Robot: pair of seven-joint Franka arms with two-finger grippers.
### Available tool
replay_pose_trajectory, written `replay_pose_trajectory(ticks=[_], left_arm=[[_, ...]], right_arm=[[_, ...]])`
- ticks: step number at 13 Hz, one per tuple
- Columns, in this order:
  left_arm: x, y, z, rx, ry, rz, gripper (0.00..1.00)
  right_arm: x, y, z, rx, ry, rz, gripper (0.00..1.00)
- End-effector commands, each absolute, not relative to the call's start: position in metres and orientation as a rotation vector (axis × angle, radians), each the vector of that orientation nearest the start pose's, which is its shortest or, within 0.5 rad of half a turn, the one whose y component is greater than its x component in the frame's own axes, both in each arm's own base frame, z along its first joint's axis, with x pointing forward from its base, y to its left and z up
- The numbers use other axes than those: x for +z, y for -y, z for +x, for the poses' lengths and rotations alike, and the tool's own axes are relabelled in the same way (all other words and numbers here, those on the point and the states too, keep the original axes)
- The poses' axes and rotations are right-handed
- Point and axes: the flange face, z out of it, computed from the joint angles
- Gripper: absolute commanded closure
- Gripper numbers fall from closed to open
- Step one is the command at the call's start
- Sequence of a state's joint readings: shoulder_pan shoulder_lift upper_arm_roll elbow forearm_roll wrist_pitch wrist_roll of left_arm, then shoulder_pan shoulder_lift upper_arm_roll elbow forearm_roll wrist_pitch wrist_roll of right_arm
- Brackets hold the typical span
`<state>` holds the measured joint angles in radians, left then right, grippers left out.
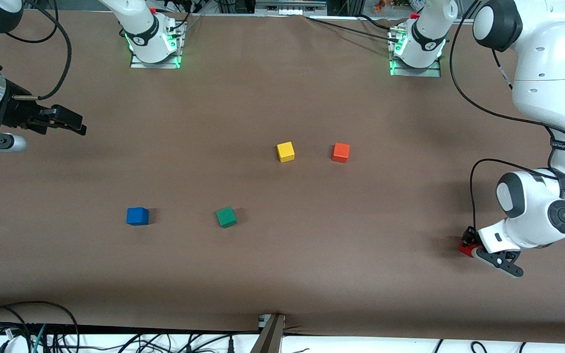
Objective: Pass red block to right arm, stack on blue
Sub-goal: 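Close the left gripper on the red cube and lift it, then carry the red cube with the left gripper toward the table middle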
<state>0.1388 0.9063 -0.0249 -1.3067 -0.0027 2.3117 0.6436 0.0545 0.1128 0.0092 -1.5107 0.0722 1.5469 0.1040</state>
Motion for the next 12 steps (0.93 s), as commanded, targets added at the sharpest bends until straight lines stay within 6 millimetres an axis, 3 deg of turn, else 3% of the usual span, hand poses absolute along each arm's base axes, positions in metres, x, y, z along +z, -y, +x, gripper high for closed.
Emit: replay_pose_trajectory(ticks=[1, 2, 5, 9, 12], left_arm=[[0.227, -0.087, 0.757, -0.199, -0.849, -2.988, 1.0], [0.24, -0.08, 0.759, -0.224, -0.858, -2.986, 1.0], [0.278, -0.027, 0.757, -0.209, -0.979, -3.057, 1.0], [0.356, 0.036, 0.744, -0.265, -1.138, -3.155, 1.0], [0.409, 0.084, 0.736, -0.45, -1.215, -3.317, 1.0]], right_arm=[[0.591, -0.047, 0.586, 0.113, -0.06, -3.073, 0.0], [0.591, -0.046, 0.586, 0.113, -0.062, -3.073, 0.0], [0.591, -0.046, 0.586, 0.113, -0.062, -3.073, 0.0], [0.591, -0.046, 0.586, 0.113, -0.062, -3.073, 0.0], [0.591, -0.046, 0.586, 0.115, -0.062, -3.073, 0.0]])
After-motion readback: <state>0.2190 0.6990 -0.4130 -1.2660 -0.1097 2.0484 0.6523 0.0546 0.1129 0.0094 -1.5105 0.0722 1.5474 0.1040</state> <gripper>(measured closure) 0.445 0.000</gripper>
